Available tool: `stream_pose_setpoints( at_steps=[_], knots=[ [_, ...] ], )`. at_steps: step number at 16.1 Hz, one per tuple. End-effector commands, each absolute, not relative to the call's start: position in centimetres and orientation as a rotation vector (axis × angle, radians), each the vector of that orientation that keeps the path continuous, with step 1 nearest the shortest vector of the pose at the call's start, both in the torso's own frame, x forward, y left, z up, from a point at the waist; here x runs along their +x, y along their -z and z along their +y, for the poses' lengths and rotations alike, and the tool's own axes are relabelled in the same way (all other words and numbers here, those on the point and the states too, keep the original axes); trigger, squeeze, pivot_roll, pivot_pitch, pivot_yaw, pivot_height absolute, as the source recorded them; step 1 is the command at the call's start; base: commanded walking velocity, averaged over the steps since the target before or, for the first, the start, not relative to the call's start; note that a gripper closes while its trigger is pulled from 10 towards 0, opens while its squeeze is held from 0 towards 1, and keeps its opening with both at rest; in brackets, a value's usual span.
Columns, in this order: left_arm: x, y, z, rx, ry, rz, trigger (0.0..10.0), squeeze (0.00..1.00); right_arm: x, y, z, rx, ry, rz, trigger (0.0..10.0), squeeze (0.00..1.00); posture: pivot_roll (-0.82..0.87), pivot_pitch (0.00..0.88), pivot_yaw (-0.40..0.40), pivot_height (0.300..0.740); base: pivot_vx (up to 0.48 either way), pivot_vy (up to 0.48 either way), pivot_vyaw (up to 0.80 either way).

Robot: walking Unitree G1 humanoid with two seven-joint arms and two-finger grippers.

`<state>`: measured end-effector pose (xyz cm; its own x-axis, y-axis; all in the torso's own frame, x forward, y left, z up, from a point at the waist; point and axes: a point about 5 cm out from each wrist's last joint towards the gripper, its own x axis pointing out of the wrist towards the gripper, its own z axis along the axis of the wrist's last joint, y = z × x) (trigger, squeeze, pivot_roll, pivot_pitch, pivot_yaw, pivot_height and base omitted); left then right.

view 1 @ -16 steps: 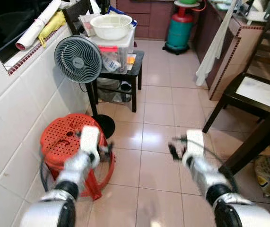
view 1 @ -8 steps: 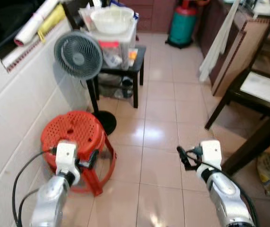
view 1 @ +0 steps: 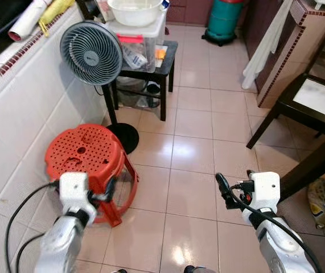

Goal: Setting the table

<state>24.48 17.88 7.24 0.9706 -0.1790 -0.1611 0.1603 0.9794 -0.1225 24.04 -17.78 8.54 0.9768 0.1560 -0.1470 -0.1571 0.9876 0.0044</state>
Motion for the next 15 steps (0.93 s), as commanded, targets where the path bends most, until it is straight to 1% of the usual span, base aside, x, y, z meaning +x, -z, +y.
stream_pose_setpoints(
  at_steps=[1, 2, 4, 7, 8, 10, 14, 15],
  knots=[
    [24.5, -7.4, 17.7, -0.121, 0.185, 0.183, 10.0, 0.0, 23.9, -9.0, -18.0, -0.003, -0.151, 0.146, 10.0, 0.0, -0.19, 0.154, 0.0, 0.74, 0.0, 0.0, 0.0],
    [24.6, -7.5, 17.5, -0.134, 0.184, 0.188, 10.0, 0.0, 23.9, -9.2, -17.8, -0.003, -0.149, 0.153, 10.0, 0.0, -0.19, 0.154, 0.0, 0.74, 0.0, 0.0, 0.0],
    [24.9, -7.9, 16.7, -0.133, 0.197, 0.184, 10.0, 0.0, 23.8, -9.4, -17.3, -0.001, -0.149, 0.172, 10.0, 0.0, -0.2, 0.149, -0.004, 0.74, 0.0, 0.0, -0.8],
    [25.4, -8.8, 15.2, -0.123, 0.294, 0.14, 10.0, 0.0, 24.0, -9.4, -16.7, -0.002, -0.166, 0.185, 10.0, 0.0, -0.18, 0.156, -0.023, 0.74, 0.0, 0.0, -0.8],
    [25.8, -9.2, 15.2, -0.077, 0.317, 0.115, 10.0, 0.0, 24.1, -9.4, -16.5, -0.007, -0.17, 0.186, 10.0, 0.0, -0.18, 0.152, -0.02, 0.74, 0.0, 0.0, -0.8],
    [26.0, -9.3, 15.7, -0.084, 0.3, 0.124, 10.0, 0.0, 24.1, -9.4, -16.3, -0.011, -0.161, 0.186, 10.0, 0.0, -0.18, 0.14, -0.012, 0.74, 0.0, 0.0, -0.8],
    [25.4, -8.7, 16.4, -0.078, 0.289, 0.151, 10.0, 0.0, 24.2, -9.2, -16.3, 0.003, -0.14, 0.19, 10.0, 0.0, -0.17, 0.122, -0.002, 0.74, 0.0, 0.0, -0.79],
    [25.4, -8.7, 16.4, -0.068, 0.281, 0.152, 10.0, 0.0, 24.3, -9.4, -16.2, 0.002, -0.148, 0.172, 10.0, 0.0, -0.17, 0.121, 0.0, 0.74, 0.0, 0.0, 0.0]
  ],
)
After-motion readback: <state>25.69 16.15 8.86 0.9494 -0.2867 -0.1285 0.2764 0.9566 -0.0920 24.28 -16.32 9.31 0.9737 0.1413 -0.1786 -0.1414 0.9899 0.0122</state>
